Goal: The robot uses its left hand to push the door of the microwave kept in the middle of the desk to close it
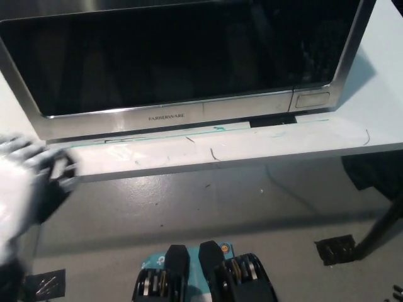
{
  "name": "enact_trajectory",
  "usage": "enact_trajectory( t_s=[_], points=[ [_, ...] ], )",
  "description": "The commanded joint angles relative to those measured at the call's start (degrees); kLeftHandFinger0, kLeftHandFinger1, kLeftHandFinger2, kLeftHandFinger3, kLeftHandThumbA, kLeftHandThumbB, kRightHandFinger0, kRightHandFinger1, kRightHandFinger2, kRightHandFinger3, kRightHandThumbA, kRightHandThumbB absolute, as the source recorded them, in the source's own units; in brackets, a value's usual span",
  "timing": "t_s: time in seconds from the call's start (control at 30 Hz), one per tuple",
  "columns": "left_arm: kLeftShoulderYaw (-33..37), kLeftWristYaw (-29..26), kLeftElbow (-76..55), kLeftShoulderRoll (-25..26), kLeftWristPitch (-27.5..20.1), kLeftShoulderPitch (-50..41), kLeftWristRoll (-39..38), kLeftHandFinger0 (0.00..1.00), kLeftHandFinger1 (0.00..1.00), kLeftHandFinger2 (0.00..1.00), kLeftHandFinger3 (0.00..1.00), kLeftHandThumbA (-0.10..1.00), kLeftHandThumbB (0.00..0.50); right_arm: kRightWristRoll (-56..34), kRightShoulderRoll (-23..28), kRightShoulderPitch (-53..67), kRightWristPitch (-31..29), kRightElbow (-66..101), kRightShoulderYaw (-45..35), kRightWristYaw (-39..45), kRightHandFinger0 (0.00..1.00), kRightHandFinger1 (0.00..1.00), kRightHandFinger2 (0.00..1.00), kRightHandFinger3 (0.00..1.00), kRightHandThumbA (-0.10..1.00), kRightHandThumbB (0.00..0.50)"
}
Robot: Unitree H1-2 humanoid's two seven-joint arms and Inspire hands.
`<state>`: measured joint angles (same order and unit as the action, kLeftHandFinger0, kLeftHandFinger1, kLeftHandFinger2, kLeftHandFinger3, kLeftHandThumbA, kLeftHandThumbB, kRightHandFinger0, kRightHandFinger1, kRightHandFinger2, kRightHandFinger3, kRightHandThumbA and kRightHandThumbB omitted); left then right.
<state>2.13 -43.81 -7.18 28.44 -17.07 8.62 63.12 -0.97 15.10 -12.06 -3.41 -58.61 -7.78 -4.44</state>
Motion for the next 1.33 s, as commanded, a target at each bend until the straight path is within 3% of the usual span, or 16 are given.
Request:
enact_trajectory(
  t_s=[0.0,0.33,0.4,0.47,0.57,0.63,0.67,0.7,0.77,0.8,0.83,0.97,1.07,1.13,1.2,1.3],
  points=[
    [-3.54,0.17,3.11,-1.30,1.38,-3.16,-6.64,0.00,0.00,0.00,0.00,-0.10,0.500,-0.59,1.36,-2.45,-1.14,0.90,-0.66,-0.72,0.80,0.92,0.99,0.99,0.06,0.000],
    [-3.26,-4.31,25.85,-3.79,1.97,-8.32,-6.72,0.00,0.00,0.00,0.00,-0.10,0.500,-0.67,1.28,-3.04,-1.65,-0.37,-0.56,-0.44,0.80,0.92,0.99,0.99,0.06,0.000],
    [-2.31,0.42,29.93,-4.60,3.95,-9.11,-8.43,0.00,0.00,0.00,0.02,-0.10,0.500,-0.77,1.17,-3.25,-1.84,-0.79,-0.61,-0.47,0.80,0.92,0.99,0.99,0.06,0.000],
    [-1.84,2.56,31.83,-5.49,4.30,-9.62,-10.16,0.00,0.01,0.02,0.06,-0.10,0.500,-0.82,1.13,-3.17,-1.92,-0.85,-0.65,-0.50,0.80,0.92,0.99,0.99,0.06,0.000],
    [-0.34,3.69,42.02,-7.43,2.35,-8.17,-13.46,0.01,0.08,0.15,0.23,-0.10,0.500,-0.90,1.07,-3.04,-2.04,-0.94,-0.71,-0.53,0.80,0.92,0.99,0.99,0.06,0.000],
    [0.58,1.92,47.68,-8.31,0.55,-7.16,-14.25,0.02,0.10,0.20,0.29,-0.10,0.463,-0.81,1.15,-3.12,-2.10,-1.19,-0.57,-0.37,0.80,0.92,0.99,0.99,0.06,0.000],
    [0.80,1.83,50.14,-8.71,-0.42,-6.67,-15.19,0.03,0.12,0.23,0.32,-0.10,0.388,-0.77,1.19,-3.15,-2.13,-1.30,-0.51,-0.30,0.80,0.92,0.99,0.99,0.06,0.000],
    [-0.49,8.20,51.53,-10.13,-0.82,-5.98,-20.87,0.10,0.21,0.33,0.43,-0.10,0.262,-0.88,1.08,-3.26,-2.23,-1.44,-0.58,-0.37,0.80,0.92,0.99,0.99,0.06,0.000],
    [-0.91,9.90,52.36,-11.55,1.02,-5.48,-22.77,0.14,0.27,0.39,0.50,-0.10,0.178,-0.89,1.09,-3.27,-2.25,-1.48,-0.58,-0.37,0.80,0.92,0.99,0.99,0.06,0.000],
    [-1.72,17.39,48.76,-12.24,4.10,-6.12,-26.81,0.25,0.40,0.52,0.64,-0.10,0.051,-0.96,1.12,-3.52,-2.29,-1.58,-0.65,-0.39,0.80,0.92,0.99,0.99,0.06,0.000],
    [-1.29,18.81,48.46,-12.20,6.14,-5.91,-26.21,0.29,0.44,0.57,0.69,-0.10,0.011,-0.99,1.14,-3.63,-2.31,-1.63,-0.68,-0.40,0.80,0.92,0.99,0.99,0.06,0.000],
    [-1.34,20.37,51.21,-13.49,9.84,-3.34,-27.05,0.34,0.50,0.63,0.77,-0.10,0.000,-1.23,1.34,-4.16,-2.38,-1.70,-0.89,-0.46,0.80,0.92,0.99,0.99,0.06,0.000],
    [-2.26,24.85,52.38,-14.01,12.84,-1.83,-30.46,0.41,0.58,0.72,0.87,-0.09,0.000,-1.21,1.53,-4.84,-2.34,-1.87,-0.85,-0.39,0.80,0.92,0.99,0.99,0.06,0.000],
    [-2.88,24.05,56.94,-14.30,11.44,0.51,-32.09,0.38,0.56,0.69,0.85,0.00,0.000,-1.25,1.59,-5.31,-2.37,-2.05,-0.89,-0.39,0.80,0.92,0.99,0.99,0.06,0.000],
    [-3.13,21.63,57.48,-14.86,9.84,1.47,-32.46,0.35,0.53,0.65,0.80,-0.08,0.000,-1.39,1.65,-5.95,-2.42,-2.25,-1.05,-0.45,0.80,0.92,0.99,0.99,0.06,0.000],
    [-2.76,22.89,53.68,-15.56,12.20,1.02,-32.66,0.37,0.56,0.67,0.82,-0.10,0.000,-1.47,1.73,-6.21,-2.46,-2.30,-1.21,-0.47,0.80,0.92,0.99,0.99,0.06,0.000]
  ],
)
